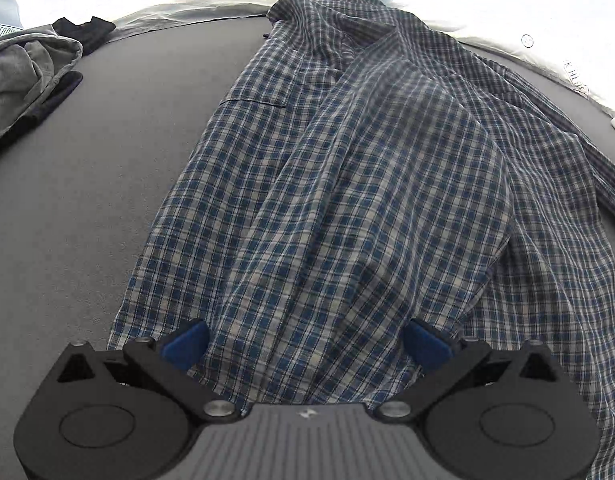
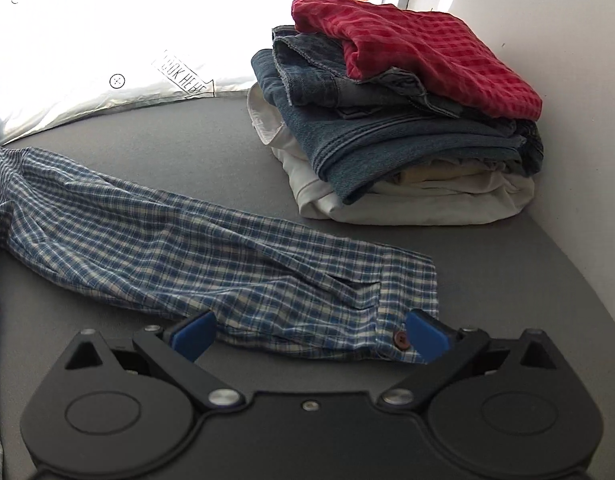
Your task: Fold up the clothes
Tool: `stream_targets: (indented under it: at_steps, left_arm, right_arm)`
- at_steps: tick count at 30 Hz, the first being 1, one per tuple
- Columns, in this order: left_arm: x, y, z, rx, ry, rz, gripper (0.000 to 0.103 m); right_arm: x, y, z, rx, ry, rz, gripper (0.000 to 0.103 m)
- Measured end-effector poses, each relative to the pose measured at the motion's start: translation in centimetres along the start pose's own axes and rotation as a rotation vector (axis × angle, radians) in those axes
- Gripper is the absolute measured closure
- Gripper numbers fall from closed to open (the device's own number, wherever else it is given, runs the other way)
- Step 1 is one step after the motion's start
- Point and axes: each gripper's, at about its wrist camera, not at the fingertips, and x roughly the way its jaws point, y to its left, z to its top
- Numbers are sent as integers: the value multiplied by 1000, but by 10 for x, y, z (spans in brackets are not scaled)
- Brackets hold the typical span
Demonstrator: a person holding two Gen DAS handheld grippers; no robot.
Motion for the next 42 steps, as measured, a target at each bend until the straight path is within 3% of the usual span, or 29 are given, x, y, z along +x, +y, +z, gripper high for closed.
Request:
stream_targets:
  at_steps: [8, 10, 17, 20, 22, 25, 32, 37, 40, 42]
  left_arm:
    - [3, -2, 7, -15, 25, 10, 0]
    - [3, -2, 7, -20, 26, 13, 0]
    - [6, -2, 13, -16, 54, 8, 0]
    - [5, -2, 12, -13, 44, 7, 0]
    - [5, -2, 11, -12, 35, 6, 0]
    - [5, -2, 9, -12, 26, 5, 0]
    - [4, -2, 7, -9, 11, 3, 0]
    - [4, -1, 5, -7, -2, 0, 0]
    - [4, -1, 4, -6, -8, -1, 0]
    - [4, -1, 4, -5, -11, -2, 0]
  right_arm:
    - [37, -54, 4, 287, 89, 15, 3]
    - [39, -54, 3, 301, 82, 33, 11]
    - [35, -51, -3, 325, 50, 115, 63]
    - [33, -62, -7, 469, 40, 265, 75]
    - [30, -63, -7, 520, 24, 340, 77]
    - [21, -50, 6, 481, -4, 401, 77]
    - [7, 2, 46, 434, -31, 673, 77]
    - [4, 56, 55, 490, 73, 947, 77]
    - [5, 92, 43, 552, 208, 1117, 77]
    - [10, 115, 30, 556, 320, 1154, 77]
